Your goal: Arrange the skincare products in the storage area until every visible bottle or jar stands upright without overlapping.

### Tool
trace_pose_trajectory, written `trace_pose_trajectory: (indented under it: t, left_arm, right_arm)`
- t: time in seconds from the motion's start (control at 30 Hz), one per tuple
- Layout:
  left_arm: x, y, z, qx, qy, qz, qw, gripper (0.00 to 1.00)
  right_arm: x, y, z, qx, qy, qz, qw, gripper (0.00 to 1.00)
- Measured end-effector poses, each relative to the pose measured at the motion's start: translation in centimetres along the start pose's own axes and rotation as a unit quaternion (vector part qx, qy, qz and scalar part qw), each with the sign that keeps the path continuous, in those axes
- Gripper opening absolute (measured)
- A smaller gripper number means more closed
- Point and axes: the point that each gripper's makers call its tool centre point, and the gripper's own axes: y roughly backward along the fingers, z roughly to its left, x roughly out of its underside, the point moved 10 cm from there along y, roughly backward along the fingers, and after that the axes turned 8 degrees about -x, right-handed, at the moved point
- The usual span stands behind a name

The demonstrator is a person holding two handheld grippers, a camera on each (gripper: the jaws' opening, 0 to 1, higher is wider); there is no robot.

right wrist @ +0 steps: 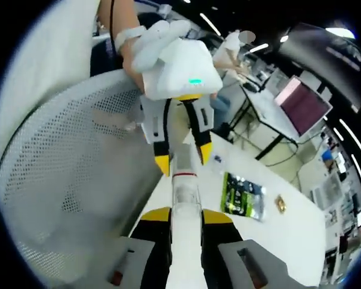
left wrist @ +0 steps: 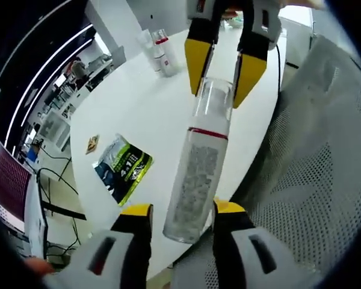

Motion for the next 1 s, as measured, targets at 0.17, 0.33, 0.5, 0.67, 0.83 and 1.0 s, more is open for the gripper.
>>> trace_pose_trajectory:
  t: [0.17, 0.33, 0.5, 0.67, 0.83, 1.0]
  left_arm:
    - [-0.2, 0.1, -0.1, -0.004, -0.025, -0.012, 0.9996, 0.22]
    - [-0.7, 0.4, -0.2, -0.012, -0.058, -0.035, 0.9976, 0.20]
    - [-1.1, 0.6, -0.2, -0.019, -0.078, -0.056, 0.9952, 0.19]
    - [-1.2, 0.7, -0.3, -0.014, -0.073, -0.053, 0.9958, 0.19]
    - [-1.0, 0.7, -0.3, 0.009, -0.037, -0.044, 0.9983, 0.18]
    - [-0.7, 0.7, -0.7, 0.051, 0.013, -0.029, 0.9982, 0.18]
  right_arm:
    - [0.0, 0.2, -0.5, 0.003, 0.006, 0.003, 1.0000, 0.10]
    - [0.1, 0.3, -0.9, 0.002, 0.019, 0.003, 0.9998, 0.10]
    - [-0.1, 0.6, -1.2, 0.002, 0.030, 0.009, 0.9995, 0.10]
    - [-0.6, 0.8, -1.1, -0.003, 0.035, 0.011, 0.9993, 0.10]
    - [-0.6, 0.7, -1.2, -0.009, 0.037, 0.005, 0.9993, 0.12]
    - [-0.6, 0.3, -1.3, -0.017, 0.036, 0.002, 0.9992, 0.13]
